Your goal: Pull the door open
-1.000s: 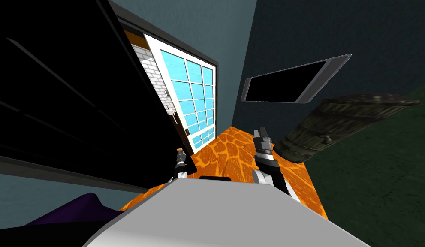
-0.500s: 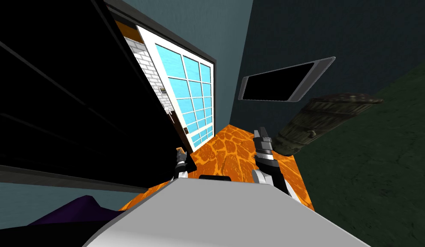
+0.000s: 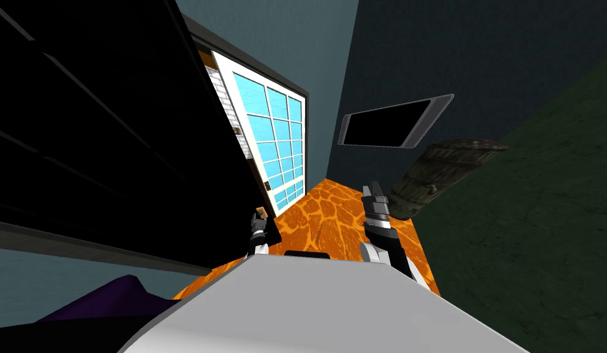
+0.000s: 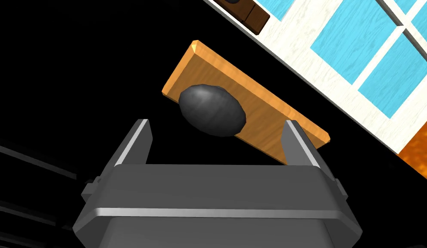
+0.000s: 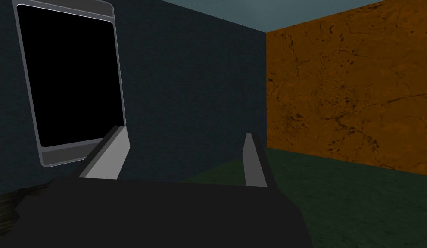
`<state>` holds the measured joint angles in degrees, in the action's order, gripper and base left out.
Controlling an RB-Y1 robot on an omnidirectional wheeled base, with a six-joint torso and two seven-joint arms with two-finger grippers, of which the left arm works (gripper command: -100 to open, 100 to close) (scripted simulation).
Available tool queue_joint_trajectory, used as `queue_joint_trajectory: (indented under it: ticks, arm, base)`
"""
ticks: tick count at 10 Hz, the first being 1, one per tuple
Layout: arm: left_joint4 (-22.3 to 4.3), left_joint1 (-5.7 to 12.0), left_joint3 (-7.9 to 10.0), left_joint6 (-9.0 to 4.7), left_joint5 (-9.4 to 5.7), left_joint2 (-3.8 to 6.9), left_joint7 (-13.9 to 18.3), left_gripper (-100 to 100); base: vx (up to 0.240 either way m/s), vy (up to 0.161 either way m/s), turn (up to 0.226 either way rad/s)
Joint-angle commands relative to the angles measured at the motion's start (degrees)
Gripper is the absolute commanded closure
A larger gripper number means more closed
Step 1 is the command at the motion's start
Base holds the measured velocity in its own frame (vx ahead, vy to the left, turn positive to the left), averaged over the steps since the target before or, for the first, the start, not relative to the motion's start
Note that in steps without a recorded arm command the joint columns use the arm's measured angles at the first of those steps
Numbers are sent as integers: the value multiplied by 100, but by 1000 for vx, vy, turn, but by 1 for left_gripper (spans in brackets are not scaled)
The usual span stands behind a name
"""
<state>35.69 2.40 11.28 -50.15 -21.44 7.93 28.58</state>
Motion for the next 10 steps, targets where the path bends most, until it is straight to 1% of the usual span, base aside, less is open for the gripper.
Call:
queue_joint_trajectory:
  ticks: [1,2,3,5,6,8,9,10]
  arm:
    - [7,17,-32,-10,-110,-11,272,-100]
    - [24,27,-60,-15,-208,-22,430,-100]
    - [24,27,-60,-15,-208,-22,484,-100]
    - [57,48,-118,-23,-409,-45,852,-100]
    - [57,48,-118,-23,-409,-45,910,-100]
    - [92,69,-176,-31,-614,-68,1281,-100]
    - [92,69,-176,-31,-614,-68,1338,-100]
    - [109,80,-206,-35,-716,-79,1552,-100]
  base:
    - [-52,23,-74]
    - [-87,22,-133]
    - [-68,14,-48]
    - [-67,21,-110]
    - [-57,24,-48]
    - [-77,32,-108]
    - [-65,24,-66]
    - [-63,5,-86]
